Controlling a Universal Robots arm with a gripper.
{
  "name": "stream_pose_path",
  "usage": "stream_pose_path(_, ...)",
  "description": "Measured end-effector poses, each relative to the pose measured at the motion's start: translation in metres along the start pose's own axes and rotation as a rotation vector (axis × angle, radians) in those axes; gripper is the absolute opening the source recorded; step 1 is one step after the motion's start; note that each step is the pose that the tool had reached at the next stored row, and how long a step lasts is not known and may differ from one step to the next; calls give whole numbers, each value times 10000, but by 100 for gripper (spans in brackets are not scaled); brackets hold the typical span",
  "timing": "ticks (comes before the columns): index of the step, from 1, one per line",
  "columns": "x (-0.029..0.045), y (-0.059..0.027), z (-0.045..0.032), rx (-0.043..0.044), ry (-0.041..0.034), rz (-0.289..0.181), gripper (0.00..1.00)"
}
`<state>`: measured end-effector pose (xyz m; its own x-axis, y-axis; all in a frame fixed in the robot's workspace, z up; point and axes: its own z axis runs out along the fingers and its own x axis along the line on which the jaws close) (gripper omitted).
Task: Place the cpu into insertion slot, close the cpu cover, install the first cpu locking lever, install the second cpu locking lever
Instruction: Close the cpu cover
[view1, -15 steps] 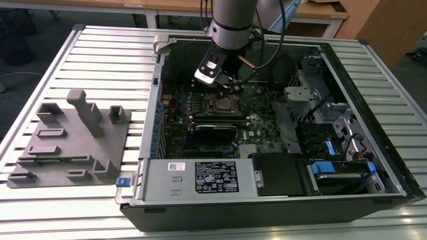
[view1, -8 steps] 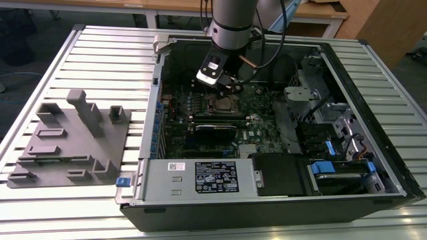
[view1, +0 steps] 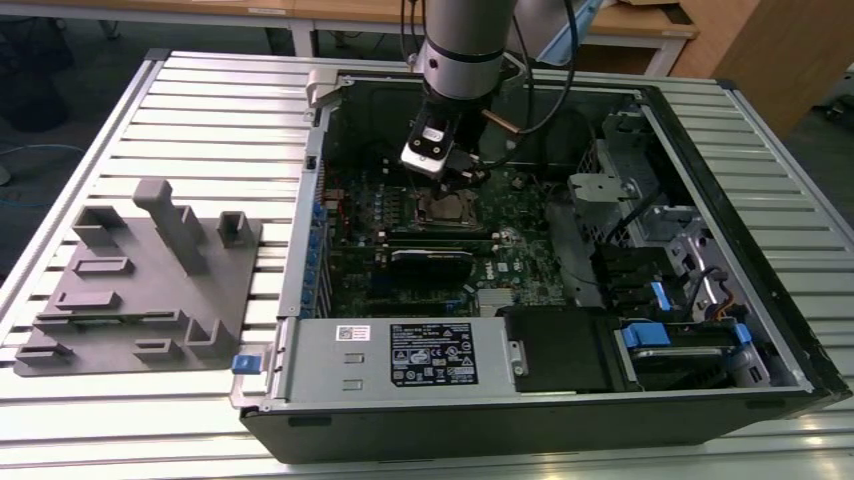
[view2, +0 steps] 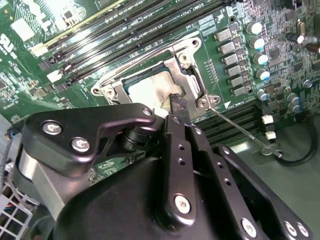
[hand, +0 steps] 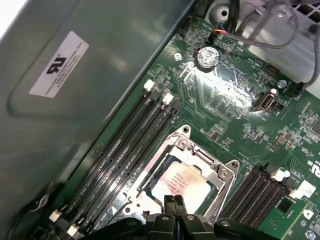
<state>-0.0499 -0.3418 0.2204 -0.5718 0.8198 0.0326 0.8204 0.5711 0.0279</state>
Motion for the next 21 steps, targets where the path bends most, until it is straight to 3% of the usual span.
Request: stream_pose_path(21,0,0,0,3,3,-88,11)
